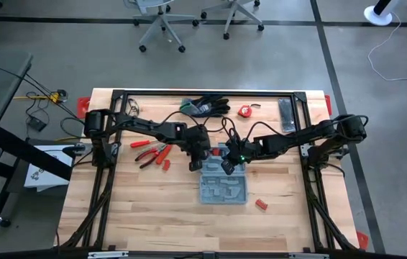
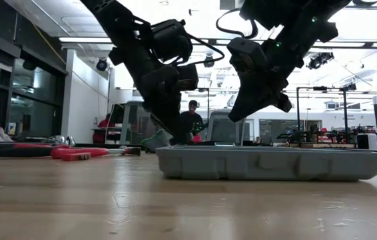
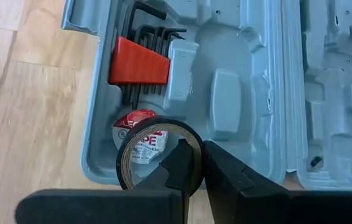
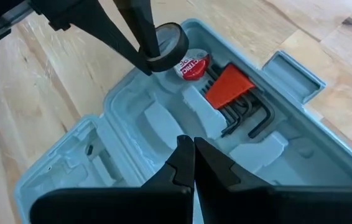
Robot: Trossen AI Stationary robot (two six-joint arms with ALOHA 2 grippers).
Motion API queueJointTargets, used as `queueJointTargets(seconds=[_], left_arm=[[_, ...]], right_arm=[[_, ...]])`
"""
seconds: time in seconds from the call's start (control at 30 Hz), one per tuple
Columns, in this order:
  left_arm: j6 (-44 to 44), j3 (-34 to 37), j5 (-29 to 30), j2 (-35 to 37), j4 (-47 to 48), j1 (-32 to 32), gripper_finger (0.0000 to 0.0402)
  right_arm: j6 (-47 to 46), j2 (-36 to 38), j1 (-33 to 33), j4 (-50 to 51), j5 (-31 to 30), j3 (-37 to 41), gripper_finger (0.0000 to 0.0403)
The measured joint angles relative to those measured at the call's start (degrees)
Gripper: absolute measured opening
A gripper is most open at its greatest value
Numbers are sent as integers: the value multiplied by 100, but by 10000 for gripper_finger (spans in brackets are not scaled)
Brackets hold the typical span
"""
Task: Prefit tool cases
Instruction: Put the electrical tape into the tool case
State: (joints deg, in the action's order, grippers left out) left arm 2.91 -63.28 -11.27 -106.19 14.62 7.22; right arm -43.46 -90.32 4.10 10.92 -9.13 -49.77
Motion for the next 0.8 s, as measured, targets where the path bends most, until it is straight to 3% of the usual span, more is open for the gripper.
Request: queueJointTargets(seconds=[0.8], left_arm=[[106,4,-23,-16,-653,-22,35]], right_arm=[[2,0,0,2,-114,1,0]])
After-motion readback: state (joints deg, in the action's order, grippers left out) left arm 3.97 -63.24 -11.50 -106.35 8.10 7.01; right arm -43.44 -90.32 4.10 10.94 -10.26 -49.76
